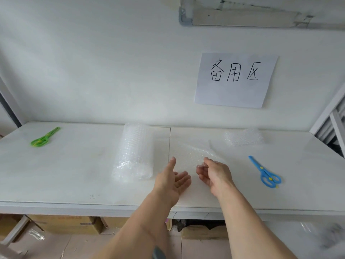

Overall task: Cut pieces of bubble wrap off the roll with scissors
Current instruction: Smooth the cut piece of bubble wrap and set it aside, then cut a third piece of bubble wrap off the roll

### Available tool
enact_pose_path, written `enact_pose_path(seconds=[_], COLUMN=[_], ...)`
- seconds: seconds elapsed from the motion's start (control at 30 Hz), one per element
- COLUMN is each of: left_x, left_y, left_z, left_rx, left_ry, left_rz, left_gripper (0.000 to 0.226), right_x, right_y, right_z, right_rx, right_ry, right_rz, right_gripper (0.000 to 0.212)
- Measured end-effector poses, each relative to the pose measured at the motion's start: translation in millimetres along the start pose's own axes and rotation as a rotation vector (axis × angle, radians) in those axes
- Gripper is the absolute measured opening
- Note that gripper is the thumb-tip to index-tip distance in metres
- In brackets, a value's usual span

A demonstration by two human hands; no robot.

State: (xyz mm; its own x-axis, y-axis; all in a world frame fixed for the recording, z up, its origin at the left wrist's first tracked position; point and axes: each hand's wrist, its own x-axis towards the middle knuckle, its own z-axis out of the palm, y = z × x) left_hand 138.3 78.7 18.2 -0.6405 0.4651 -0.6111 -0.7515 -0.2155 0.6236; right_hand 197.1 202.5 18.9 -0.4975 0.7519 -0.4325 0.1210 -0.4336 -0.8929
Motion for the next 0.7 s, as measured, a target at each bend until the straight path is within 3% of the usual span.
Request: enact_pose_path(seconds=[0.17,0.3,0.43,0.53,0.7], left_x=[13.9,20.5,23.6,24.2,26.3], left_y=[-7.5,-12.4,-15.6,-17.0,-17.7], left_z=[19.7,25.1,29.3,31.8,28.9], left_rx=[-0.13,-0.11,-0.112,-0.105,-0.073], left_ry=[0.037,0.036,0.04,0.029,0.018], left_rz=[0.0,0.033,0.061,0.069,0.089], left_gripper=[0.019,0.014,0.013,0.012,0.01], right_x=[2.4,15.5,31.3,33.8,35.5], right_y=[-15.9,-27.3,-24.3,-22.2,-23.9], right_z=[-21.8,-58.8,-97.1,-113.1,-137.1], right_rx=[-0.264,-0.652,-0.96,-1.114,-1.409], right_ry=[0.011,0.189,0.389,0.527,0.583], right_rz=[-0.041,-0.243,-0.377,-0.438,-0.328], right_gripper=[0.037,0.05,0.041,0.023,0.029])
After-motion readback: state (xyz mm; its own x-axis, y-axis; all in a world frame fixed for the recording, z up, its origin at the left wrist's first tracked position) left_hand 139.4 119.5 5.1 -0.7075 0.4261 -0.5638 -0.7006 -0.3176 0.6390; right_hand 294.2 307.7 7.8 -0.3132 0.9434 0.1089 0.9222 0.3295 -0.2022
